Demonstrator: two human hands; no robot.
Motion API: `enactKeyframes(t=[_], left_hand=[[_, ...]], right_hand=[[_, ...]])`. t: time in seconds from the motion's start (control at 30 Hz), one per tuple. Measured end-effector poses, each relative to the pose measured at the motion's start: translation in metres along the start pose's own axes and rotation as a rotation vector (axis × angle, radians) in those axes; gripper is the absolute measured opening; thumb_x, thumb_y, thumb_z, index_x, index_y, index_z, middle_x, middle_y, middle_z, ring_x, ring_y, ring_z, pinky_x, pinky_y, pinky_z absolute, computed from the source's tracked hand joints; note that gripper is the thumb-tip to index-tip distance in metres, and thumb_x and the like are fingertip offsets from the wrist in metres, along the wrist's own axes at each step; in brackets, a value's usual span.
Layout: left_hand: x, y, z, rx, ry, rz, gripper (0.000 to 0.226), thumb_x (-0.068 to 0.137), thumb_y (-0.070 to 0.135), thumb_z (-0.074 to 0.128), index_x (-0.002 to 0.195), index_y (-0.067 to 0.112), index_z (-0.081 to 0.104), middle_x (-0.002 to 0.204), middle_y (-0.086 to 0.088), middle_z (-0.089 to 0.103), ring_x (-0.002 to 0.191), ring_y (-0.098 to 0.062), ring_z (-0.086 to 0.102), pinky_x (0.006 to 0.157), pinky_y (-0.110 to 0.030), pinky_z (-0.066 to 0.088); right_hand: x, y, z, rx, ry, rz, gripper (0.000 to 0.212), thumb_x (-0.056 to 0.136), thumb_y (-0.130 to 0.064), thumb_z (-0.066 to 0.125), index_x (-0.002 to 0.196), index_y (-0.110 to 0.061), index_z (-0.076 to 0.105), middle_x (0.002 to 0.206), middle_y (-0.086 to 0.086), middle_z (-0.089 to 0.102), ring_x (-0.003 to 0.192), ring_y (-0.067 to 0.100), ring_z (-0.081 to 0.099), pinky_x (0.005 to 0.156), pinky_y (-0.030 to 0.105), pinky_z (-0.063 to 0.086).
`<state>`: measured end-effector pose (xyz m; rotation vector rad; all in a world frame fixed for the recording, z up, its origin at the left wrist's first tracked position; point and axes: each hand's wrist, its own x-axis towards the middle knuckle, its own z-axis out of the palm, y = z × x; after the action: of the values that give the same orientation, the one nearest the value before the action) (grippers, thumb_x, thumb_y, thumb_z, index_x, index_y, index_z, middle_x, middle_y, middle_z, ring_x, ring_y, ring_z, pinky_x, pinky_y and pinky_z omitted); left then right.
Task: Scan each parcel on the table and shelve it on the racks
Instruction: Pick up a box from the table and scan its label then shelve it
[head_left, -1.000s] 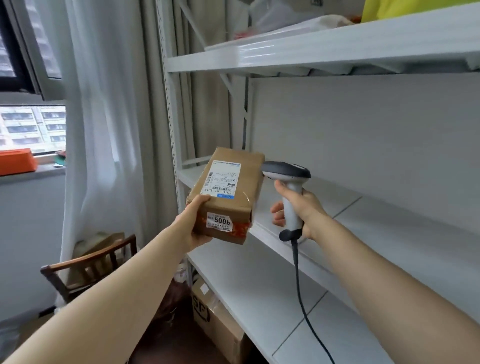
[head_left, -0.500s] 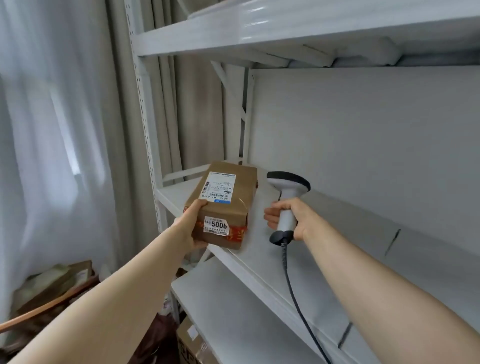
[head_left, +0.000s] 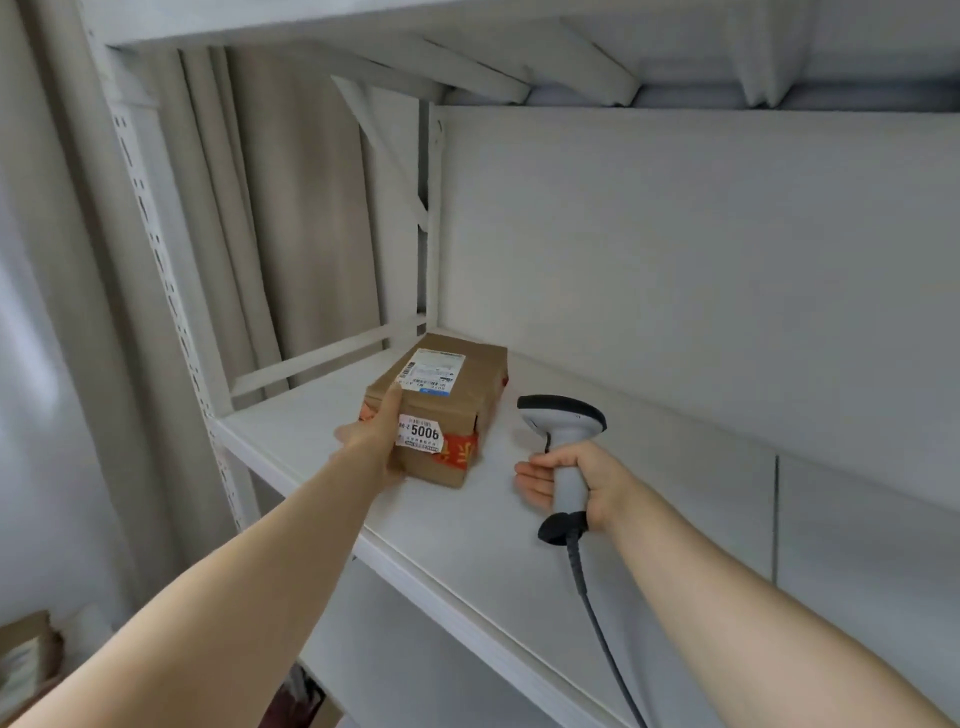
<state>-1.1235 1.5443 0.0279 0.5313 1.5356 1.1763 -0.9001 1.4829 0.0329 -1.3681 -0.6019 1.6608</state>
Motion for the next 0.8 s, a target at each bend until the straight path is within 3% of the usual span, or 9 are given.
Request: enactKeyframes(t=[0.1,0.17,0.23,0.3,0.37,0.43,0.53,0.6,0.8], left_hand=[[-0.01,-0.011,0.016,0.405,0.072,0.286,0.12,0.061,0.083,0.06,0.151,0.038,-0.005,0.157,-0.014,-0.003,0.145,-0.037,0.005,0.113,-0.058,0.021],[-0.022,-0.023,0.025,0.797,0.125,0.607,0.111,0.07,0.08,0.056,0.149,0.041,-0.012,0.155,-0.011,-0.022,0.145,-0.031,-0.013,0.117,-0.054,0.01],[-0.028,-0.033,0.03,1.111,0.142,0.893,0.092,0.083,0.065,0.055,0.149,0.042,-0.005,0.153,-0.014,-0.013,0.142,-0.034,0.0,0.114,-0.048,0.015],[-0.025,-0.04,0.033,1.225,0.092,1.017,0.068,0.093,0.042,0.054,0.149,0.039,0.015,0.145,-0.017,0.009,0.13,-0.035,0.023,0.104,-0.042,0.032],[-0.019,-0.042,0.039,1.214,0.042,1.001,0.058,0.095,0.026,0.055,0.146,0.031,0.026,0.13,-0.012,0.022,0.114,-0.031,0.038,0.086,-0.038,0.046],[-0.008,-0.035,0.045,1.19,0.008,0.917,0.066,0.095,0.017,0.056,0.149,0.025,0.02,0.126,-0.011,0.024,0.108,-0.03,0.045,0.078,-0.037,0.048],[0.01,-0.012,0.054,1.171,-0.137,0.815,0.086,0.093,0.009,0.055,0.154,0.018,-0.005,0.145,-0.021,0.016,0.124,-0.037,0.041,0.096,-0.04,0.043],[0.017,-0.002,0.058,1.134,-0.224,0.731,0.09,0.092,0.007,0.053,0.152,0.014,-0.014,0.157,-0.022,-0.008,0.139,-0.039,0.027,0.107,-0.04,0.033],[0.019,-0.016,0.074,1.096,-0.304,0.671,0.096,0.089,0.019,0.062,0.151,0.001,-0.009,0.158,-0.016,-0.013,0.147,-0.032,0.008,0.119,-0.039,0.017]], right_hand=[[0.006,0.004,-0.004,0.039,0.028,-0.007,0.012,0.091,0.002,0.051,0.089,0.005,0.063,0.075,0.015,0.073,0.084,0.029,0.067,0.081,0.038,0.053],[0.009,0.006,-0.006,0.047,0.037,-0.011,0.013,0.09,0.002,0.051,0.09,0.005,0.063,0.077,0.016,0.073,0.085,0.03,0.067,0.085,0.04,0.052],[0.012,0.007,-0.007,0.057,0.04,-0.012,0.013,0.09,0.002,0.051,0.088,0.005,0.063,0.079,0.017,0.073,0.085,0.03,0.067,0.086,0.04,0.052],[0.013,0.008,-0.007,0.059,0.046,-0.014,0.013,0.089,0.003,0.051,0.086,0.004,0.064,0.078,0.016,0.073,0.083,0.029,0.068,0.084,0.04,0.053],[0.011,0.007,-0.008,0.067,0.042,-0.018,0.013,0.09,0.003,0.051,0.085,0.004,0.063,0.076,0.016,0.072,0.082,0.028,0.067,0.083,0.04,0.053],[0.009,0.005,-0.01,0.068,0.036,-0.029,0.013,0.09,0.003,0.05,0.085,0.003,0.062,0.076,0.016,0.072,0.083,0.028,0.067,0.083,0.04,0.053],[0.007,0.002,-0.014,0.09,0.05,-0.042,0.014,0.09,0.004,0.049,0.084,0.003,0.061,0.076,0.017,0.072,0.085,0.029,0.066,0.085,0.041,0.051],[0.006,0.002,-0.018,0.116,0.064,-0.048,0.015,0.091,0.004,0.048,0.083,0.003,0.061,0.076,0.017,0.072,0.085,0.029,0.066,0.083,0.041,0.053],[-0.002,0.007,-0.031,0.185,0.14,-0.068,0.015,0.091,0.002,0.048,0.086,-0.001,0.061,0.075,0.014,0.073,0.079,0.026,0.068,0.068,0.037,0.058]])
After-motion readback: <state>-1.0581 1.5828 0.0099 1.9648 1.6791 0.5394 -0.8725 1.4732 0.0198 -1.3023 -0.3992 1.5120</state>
